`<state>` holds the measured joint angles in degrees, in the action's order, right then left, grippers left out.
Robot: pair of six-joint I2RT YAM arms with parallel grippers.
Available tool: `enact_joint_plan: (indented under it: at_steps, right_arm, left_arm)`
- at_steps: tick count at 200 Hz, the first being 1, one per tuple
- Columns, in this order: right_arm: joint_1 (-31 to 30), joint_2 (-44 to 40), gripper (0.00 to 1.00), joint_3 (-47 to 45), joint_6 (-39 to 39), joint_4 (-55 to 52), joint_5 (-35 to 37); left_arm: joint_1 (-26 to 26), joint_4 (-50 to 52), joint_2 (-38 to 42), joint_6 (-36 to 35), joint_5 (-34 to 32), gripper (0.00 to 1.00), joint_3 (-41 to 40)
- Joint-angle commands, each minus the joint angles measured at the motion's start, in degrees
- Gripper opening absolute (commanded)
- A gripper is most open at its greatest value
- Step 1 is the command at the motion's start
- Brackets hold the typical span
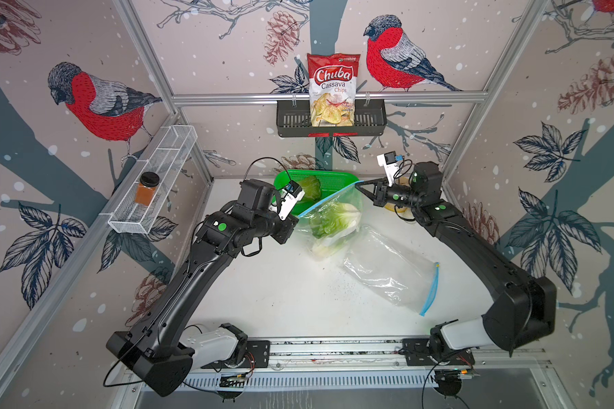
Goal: Put the chinese cabbages into a zipper bag and zip it
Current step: Zip the zipper on the zipper food storage bag, then place the zipper food storage bag at the center of the board.
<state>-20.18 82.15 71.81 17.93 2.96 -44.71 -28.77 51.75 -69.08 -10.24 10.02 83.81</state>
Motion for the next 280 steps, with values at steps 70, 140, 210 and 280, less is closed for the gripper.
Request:
enact_joint_plan:
  at_steps: [70,140,210,280]
  right_arm:
    - [-2.68,0.09,0.00,1.06,-2.38,0.79,5.31]
    - [-3.63,1.12,0.00,2.00,-2.71,0.56,4.55]
    - [-4.10,1.61,0.00,2.39,-3.43,0.64,3.62]
    - [-4.39,2.18,0.00,3.01,-3.66,0.55,3.19]
  left_arm:
    - [0.98,3.89,0.30,1.55,0.92,0.10,-0.18]
    - [0.91,-4.08,-3.59,1.61,9.71,0.39,5.57]
    - [-0.14,-9.18,-13.90,0.03,13.16,0.44,11.11]
    - [-0.14,-11.62,-19.07,-1.54,11.95,0.35,12.24]
